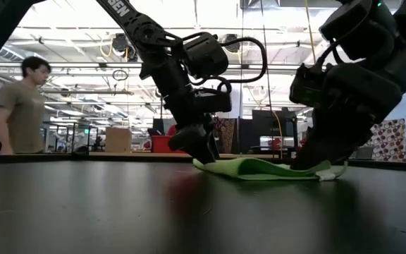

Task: Roll towel
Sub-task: Fold green microfiber towel

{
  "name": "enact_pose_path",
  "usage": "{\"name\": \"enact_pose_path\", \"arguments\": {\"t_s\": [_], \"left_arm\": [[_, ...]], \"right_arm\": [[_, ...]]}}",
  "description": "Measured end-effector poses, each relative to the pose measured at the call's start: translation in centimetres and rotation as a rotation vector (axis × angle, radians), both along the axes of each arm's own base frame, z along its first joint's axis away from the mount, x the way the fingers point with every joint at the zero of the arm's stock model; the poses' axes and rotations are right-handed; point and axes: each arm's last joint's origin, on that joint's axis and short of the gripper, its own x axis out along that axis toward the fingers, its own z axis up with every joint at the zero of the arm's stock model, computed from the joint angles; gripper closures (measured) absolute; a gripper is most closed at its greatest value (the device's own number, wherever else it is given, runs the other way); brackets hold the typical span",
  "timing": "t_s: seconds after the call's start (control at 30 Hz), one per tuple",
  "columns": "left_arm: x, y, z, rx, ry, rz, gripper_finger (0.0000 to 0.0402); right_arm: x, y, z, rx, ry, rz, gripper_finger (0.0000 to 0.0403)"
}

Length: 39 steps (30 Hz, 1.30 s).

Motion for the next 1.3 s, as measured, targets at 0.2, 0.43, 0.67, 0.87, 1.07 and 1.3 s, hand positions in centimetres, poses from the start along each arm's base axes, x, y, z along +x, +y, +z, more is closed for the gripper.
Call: {"name": "enact_pose_path", "arguments": {"t_s": [0.2, 0.43, 0.67, 0.87, 1.07, 1.3], "left_arm": [[-0.2, -0.1, -0.1, 0.046, 0.048, -0.059, 0.0174], [0.0, -1.4, 0.3, 0.126, 0.077, -0.128, 0.0174], [-0.1, -3.5, 3.7, 0.146, 0.076, -0.174, 0.0174], [-0.7, -6.0, 5.4, 0.075, 0.038, -0.190, 0.0174], [-1.0, -10.1, 5.1, -0.037, 0.034, -0.292, 0.0174], [-1.5, -14.1, 5.2, -0.013, -0.003, -0.330, 0.0174]], "right_arm": [[1.9, 1.8, -0.1, 0.022, -0.011, 0.050, 0.0267], [4.5, 3.7, 1.2, 0.026, -0.037, 0.194, 0.0267], [4.3, 3.7, 4.8, -0.074, 0.045, 0.251, 0.0267], [2.2, 3.5, 7.1, -0.195, 0.100, 0.260, 0.0267], [1.0, 5.5, 6.6, -0.383, 0.102, 0.474, 0.0266], [0.0, 7.8, 5.6, -0.606, 0.061, 0.537, 0.0266]]}}
